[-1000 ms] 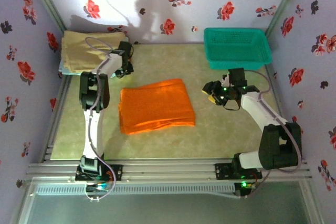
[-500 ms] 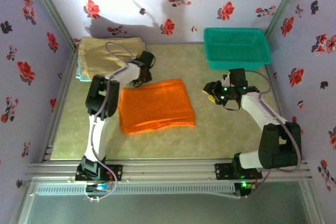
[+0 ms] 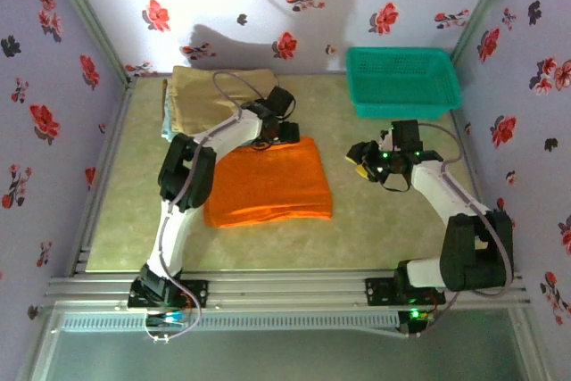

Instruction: Fold and stack the trousers

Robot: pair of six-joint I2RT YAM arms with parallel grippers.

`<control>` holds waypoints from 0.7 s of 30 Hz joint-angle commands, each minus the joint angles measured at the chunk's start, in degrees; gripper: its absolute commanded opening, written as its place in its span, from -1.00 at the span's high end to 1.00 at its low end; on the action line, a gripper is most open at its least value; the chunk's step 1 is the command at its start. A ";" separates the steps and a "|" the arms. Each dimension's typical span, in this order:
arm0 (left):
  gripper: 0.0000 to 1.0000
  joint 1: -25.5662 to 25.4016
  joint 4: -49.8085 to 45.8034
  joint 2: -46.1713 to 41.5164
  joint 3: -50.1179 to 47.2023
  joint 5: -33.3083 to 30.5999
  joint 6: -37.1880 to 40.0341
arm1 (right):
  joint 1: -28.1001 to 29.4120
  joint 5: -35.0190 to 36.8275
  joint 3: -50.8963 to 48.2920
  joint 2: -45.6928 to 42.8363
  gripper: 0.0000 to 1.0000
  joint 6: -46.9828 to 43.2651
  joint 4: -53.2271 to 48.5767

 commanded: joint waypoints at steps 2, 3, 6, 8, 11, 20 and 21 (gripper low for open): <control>-0.96 -0.32 -2.33 -10.89 1.20 5.22 4.85 | 0.47 -0.68 -0.30 -0.08 -0.09 -3.55 0.47; -0.97 -0.32 -3.10 -13.69 -0.15 5.98 5.45 | 1.12 -0.69 -0.05 0.59 -0.10 -4.42 0.32; -0.97 -0.19 -3.48 -23.42 -7.92 6.20 5.42 | 4.27 0.52 1.41 2.94 -0.16 -7.53 -0.83; -0.97 0.72 -3.22 -30.54 -15.07 6.15 4.26 | 7.69 4.33 2.53 4.09 -0.21 -10.39 -2.00; -0.98 5.03 -3.49 -40.23 -26.72 6.97 -0.01 | 13.42 12.59 3.81 4.61 -0.41 -14.35 -2.10; -0.99 18.20 0.63 -50.23 -54.10 14.74 -2.03 | 16.82 12.77 13.31 18.14 -0.48 -21.63 -8.51; -0.99 18.63 2.32 -49.48 -55.71 14.75 -1.99 | 16.94 12.85 13.43 19.05 -0.48 -21.52 -8.28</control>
